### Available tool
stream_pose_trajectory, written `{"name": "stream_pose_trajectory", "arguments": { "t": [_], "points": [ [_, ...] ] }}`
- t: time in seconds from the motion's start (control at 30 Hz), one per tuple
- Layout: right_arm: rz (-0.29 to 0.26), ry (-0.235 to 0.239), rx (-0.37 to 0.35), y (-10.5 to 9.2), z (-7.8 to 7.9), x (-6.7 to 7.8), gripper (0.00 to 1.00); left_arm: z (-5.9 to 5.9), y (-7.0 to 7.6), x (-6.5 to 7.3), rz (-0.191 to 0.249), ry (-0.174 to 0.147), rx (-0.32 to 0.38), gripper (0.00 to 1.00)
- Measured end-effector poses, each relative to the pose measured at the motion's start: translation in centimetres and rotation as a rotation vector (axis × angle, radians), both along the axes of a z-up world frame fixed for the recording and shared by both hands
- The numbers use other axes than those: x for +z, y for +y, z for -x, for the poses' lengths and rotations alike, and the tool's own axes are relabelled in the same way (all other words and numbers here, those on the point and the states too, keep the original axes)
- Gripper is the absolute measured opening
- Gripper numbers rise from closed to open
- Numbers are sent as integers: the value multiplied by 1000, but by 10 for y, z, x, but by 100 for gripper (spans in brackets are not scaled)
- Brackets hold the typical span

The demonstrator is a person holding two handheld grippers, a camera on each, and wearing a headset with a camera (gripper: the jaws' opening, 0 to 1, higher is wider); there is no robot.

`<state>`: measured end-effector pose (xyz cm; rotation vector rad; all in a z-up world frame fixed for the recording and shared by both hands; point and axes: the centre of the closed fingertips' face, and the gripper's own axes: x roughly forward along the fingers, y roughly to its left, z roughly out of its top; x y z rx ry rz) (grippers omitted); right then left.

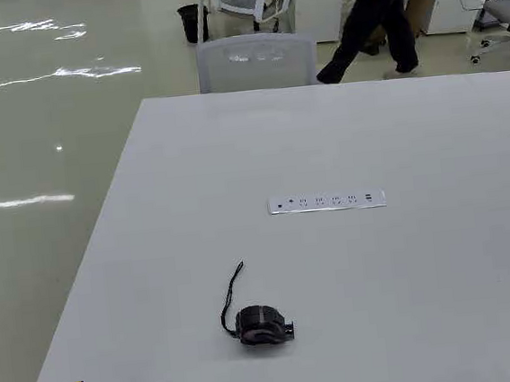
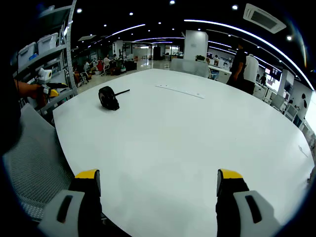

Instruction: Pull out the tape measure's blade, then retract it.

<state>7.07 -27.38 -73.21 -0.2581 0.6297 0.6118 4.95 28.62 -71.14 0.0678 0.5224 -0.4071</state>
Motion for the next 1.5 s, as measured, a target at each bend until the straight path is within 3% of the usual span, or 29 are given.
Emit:
{"name": "stream_pose_trajectory", "arguments": {
  "t": [0.23,0.77,1.03,1.1,1.2,1.37,1.5],
  "points": [
    [1,6,2,1,3,4,100,-2,-4,4,1,1,0,99],
    [7,25,10,-3,7,-8,100,-4,-9,7,-5,16,-10,99],
    [13,17,9,0,7,-3,100,-4,-7,7,3,15,0,99],
    [14,-23,39,2,4,1,99,-4,-7,7,5,18,3,99],
    [16,-6,31,3,4,1,99,-7,-7,4,10,19,4,99],
    [23,-12,41,0,-3,0,98,-12,-14,2,15,21,5,99],
    [39,-7,49,-1,-12,-1,99,-20,-26,6,50,3,18,99]
  ]
}}
